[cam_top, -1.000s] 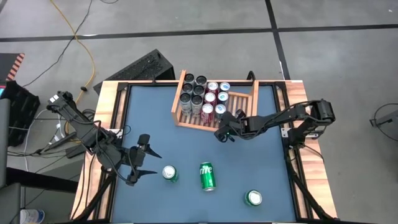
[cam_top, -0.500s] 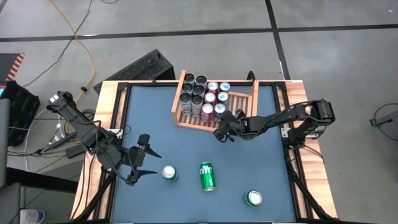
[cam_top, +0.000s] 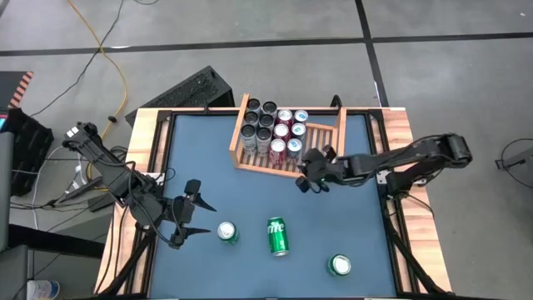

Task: Place canned beverage on shelf
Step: Put the green soda can on the shelf

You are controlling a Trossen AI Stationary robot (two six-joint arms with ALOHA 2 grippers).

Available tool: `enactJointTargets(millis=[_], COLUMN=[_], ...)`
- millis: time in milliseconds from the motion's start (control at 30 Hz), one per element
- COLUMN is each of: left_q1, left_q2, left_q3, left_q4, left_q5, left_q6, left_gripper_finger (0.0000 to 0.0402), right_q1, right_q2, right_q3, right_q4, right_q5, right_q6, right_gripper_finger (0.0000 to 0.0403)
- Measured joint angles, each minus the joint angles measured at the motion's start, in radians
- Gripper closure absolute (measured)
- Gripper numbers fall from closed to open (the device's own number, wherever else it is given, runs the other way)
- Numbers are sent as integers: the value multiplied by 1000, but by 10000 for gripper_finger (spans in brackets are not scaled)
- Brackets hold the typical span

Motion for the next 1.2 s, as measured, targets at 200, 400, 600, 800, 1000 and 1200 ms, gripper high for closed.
enactJointTargets(millis=[200, 400, 600, 800, 1000, 1200], left_q1=[0, 0, 0, 0, 0, 0], left_q2=[0, 0, 0, 0, 0, 0], left_q3=[0, 0, 0, 0, 0, 0], left_q4=[0, 0, 0, 0, 4, 4], left_q5=[2, 7, 5, 2, 1, 0], left_q6=[-11, -12, -13, -18, -18, -37], left_gripper_finger=[140, 140, 140, 140, 140, 140], right_q1=[15, 167, 403, 613, 754, 774], right_q2=[-165, -218, -157, -41, 49, 138], right_q3=[101, 221, 394, 511, 573, 634], right_q4=[-171, -187, -249, -432, -646, -778], right_q5=[-463, -618, -487, -271, -207, -318], right_q6=[17, 139, 198, 367, 596, 686], right_gripper_finger=[300, 300, 301, 301, 300, 289])
